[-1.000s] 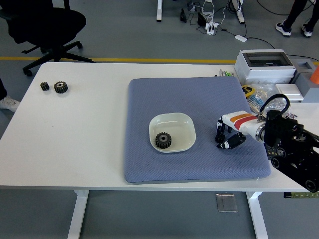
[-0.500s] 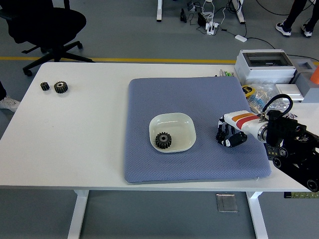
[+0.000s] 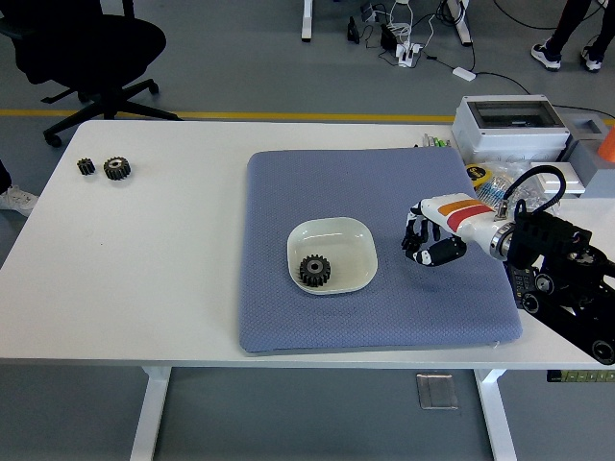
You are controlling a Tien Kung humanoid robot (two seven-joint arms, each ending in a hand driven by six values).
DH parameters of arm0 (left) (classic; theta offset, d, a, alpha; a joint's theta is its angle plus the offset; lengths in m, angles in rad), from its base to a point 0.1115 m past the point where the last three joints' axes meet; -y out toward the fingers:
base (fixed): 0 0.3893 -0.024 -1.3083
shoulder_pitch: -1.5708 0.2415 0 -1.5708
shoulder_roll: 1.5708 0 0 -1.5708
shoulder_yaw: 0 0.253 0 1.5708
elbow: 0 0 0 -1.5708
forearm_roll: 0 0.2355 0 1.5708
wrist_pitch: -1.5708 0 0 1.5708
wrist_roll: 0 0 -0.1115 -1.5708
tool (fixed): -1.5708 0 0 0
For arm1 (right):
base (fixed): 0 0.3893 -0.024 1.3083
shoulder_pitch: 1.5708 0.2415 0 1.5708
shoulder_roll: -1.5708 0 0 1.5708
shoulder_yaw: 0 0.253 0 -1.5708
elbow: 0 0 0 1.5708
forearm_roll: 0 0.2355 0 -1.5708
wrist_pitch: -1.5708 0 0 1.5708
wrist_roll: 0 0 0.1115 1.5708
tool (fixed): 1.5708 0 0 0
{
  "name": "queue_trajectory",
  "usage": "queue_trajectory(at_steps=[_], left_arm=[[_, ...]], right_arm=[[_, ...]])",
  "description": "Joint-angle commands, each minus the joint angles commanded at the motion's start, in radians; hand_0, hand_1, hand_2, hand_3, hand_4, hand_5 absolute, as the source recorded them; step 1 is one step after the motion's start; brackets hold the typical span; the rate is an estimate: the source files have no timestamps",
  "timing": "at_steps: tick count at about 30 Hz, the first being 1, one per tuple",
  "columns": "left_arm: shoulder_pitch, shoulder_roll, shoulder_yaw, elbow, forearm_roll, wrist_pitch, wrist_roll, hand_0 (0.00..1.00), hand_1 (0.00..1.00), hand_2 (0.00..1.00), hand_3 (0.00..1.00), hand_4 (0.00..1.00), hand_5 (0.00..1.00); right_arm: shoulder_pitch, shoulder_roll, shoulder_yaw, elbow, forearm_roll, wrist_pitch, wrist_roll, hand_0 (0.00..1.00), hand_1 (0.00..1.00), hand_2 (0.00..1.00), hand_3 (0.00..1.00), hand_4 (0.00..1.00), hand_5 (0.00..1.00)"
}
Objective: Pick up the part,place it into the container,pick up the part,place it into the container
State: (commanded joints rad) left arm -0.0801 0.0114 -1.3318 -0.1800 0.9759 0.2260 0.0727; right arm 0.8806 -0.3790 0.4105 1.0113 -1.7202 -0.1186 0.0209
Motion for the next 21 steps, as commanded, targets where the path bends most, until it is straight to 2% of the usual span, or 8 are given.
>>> queue_trajectory(at_steps=[5, 10, 14, 21], left_arm=[[0.001, 0.0, 0.0, 0.0, -0.003, 0.001, -0.001, 0.731, 0.707, 0.749, 0.565, 0.649, 0.581], [0.0, 0.0, 0.003, 0.0, -0.009, 0.001, -0.003, 0.731, 0.706, 0.748, 0.565, 0.649, 0.581], [-0.002, 0.002, 0.005, 0.0, -0.011, 0.002, -0.002, 0.731, 0.704, 0.747, 0.565, 0.649, 0.58], [-0.004, 0.004, 0.005, 0.0, -0.013, 0.004, -0.003, 0.731, 0.705, 0.746, 0.565, 0.65, 0.581]], right_arm=[[0.014, 0.025, 0.002, 0.068, -0.009, -0.011, -0.007, 0.185, 0.325, 0.406, 0.475, 0.668, 0.194], [0.056, 0.065, -0.055, 0.11, -0.017, -0.008, -0.015, 0.187, 0.328, 0.41, 0.483, 0.677, 0.186], [0.093, 0.115, -0.104, 0.102, -0.013, -0.001, -0.023, 0.186, 0.334, 0.417, 0.485, 0.679, 0.19], [0.129, 0.193, -0.144, 0.039, -0.006, 0.004, -0.04, 0.19, 0.345, 0.429, 0.491, 0.681, 0.207]])
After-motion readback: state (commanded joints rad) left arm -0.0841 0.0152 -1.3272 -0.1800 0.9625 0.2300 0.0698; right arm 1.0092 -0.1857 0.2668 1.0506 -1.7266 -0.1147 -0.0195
